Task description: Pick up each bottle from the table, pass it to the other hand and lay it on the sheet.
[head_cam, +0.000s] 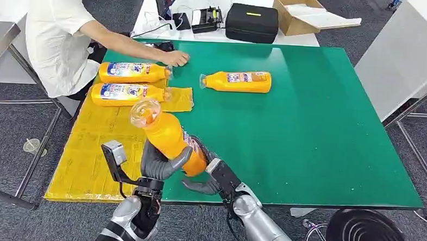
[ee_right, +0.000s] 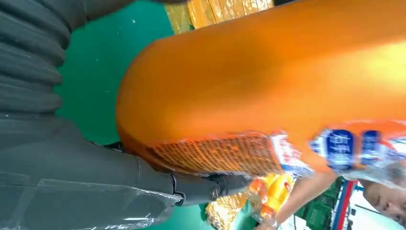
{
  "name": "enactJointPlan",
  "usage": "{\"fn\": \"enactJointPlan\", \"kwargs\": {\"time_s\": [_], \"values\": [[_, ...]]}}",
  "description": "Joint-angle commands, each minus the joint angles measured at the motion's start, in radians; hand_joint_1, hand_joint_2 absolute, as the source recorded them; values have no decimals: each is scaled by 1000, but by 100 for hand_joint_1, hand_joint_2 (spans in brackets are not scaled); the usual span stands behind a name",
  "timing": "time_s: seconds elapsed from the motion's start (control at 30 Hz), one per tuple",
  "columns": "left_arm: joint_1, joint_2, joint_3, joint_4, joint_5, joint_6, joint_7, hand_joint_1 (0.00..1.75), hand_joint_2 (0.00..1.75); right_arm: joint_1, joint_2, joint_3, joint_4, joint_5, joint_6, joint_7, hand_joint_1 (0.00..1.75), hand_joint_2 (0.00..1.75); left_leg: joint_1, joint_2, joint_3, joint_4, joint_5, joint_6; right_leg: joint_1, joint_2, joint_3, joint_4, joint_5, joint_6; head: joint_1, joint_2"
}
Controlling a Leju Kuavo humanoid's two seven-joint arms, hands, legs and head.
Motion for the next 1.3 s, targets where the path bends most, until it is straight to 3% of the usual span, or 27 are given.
{"fn": "enactJointPlan", "kwargs": {"time_s": [0.03,0.13,0.23,0.27,0.3,0.33,0.37,0.43,0.63,0.67,0.77,1.03,1.1,1.17,1.2,1.27,1.3], "values": [[-37,29,-16,18,-88,55,-7,175,175,-29,6,-34,97,-3,-89,27,0,175,1,1,4,0,-1,0,1,0,4,-1,-1,-3,0,0],[-26,59,-13,-11,-165,102,-20,175,175,-16,-1,-100,110,10,-213,30,0,175,0,1,4,-1,-1,0,1,0,4,-1,-1,-3,0,0],[-5,108,13,-61,-290,200,-30,175,175,20,19,-247,64,56,-578,-43,0,175,0,1,4,-1,-1,0,1,0,4,-1,-1,-3,0,0],[-2,131,25,-74,-350,234,-29,175,175,32,19,-304,34,52,-659,-72,0,175,1,3,7,-1,-3,-1,2,1,7,-1,-2,-5,0,0],[1,137,39,-78,-352,229,-28,175,175,35,9,-313,21,52,-645,-71,0,175,0,3,5,-1,-2,-1,1,1,4,-1,-1,-4,0,0],[-9,161,25,-68,-481,308,-29,175,175,49,2,-337,-18,89,-746,-79,0,175,0,2,4,-1,-1,0,1,1,3,-1,-1,-3,0,0],[-16,177,27,-53,-557,342,-18,175,175,64,-14,-353,-58,92,-769,-79,0,175,1,3,6,0,-3,-1,2,1,6,-1,-2,-5,0,0],[-60,238,-27,22,-892,470,85,175,175,88,-42,-365,-145,148,-880,-79,0,175,0,1,3,-1,-1,0,1,0,3,0,-1,-3,0,0],[-93,249,20,119,-1234,468,196,173,175,89,-36,-452,-184,318,-895,-79,0,175,0,1,3,0,-1,0,1,0,2,0,-1,-3,0,0],[-118,258,20,160,-1347,454,255,166,175,91,-24,-485,-198,402,-895,-79,0,175,1,2,5,0,-2,0,2,0,4,0,-2,-4,0,0],[-181,267,27,259,-1472,395,327,154,175,82,-30,-465,-195,420,-883,-70,0,175,1,3,6,1,-3,-1,2,0,5,0,-2,-6,0,0],[-265,237,48,415,-1455,283,329,161,175,56,-26,-433,-139,407,-833,-61,0,175,1,1,4,0,-1,-1,2,-1,4,0,-1,-4,0,0],[-314,229,30,503,-1467,241,309,145,175,29,-23,-415,-86,425,-824,-50,0,175,2,1,5,1,-1,-1,2,-1,5,0,-2,-5,0,0],[-314,229,30,503,-1467,241,309,145,175,29,-23,-415,-86,425,-824,-50,0,175,1,2,3,0,0,0,1,0,2,0,0,-3,0,0],[-314,229,30,503,-1467,241,309,134,175,29,-23,-415,-86,425,-824,-50,0,175,2,2,4,1,-1,0,2,1,4,0,-1,-4,0,0],[-343,211,25,574,-1433,143,254,40,175,-2,-32,-374,-13,477,-833,-41,0,175,2,3,5,1,-2,-1,2,1,5,0,-1,-5,0,0],[-351,205,25,593,-1417,115,241,19,175,-13,-31,-364,13,473,-815,-46,0,175,2,3,4,1,-1,-1,2,1,4,0,-1,-4,0,0]]}}
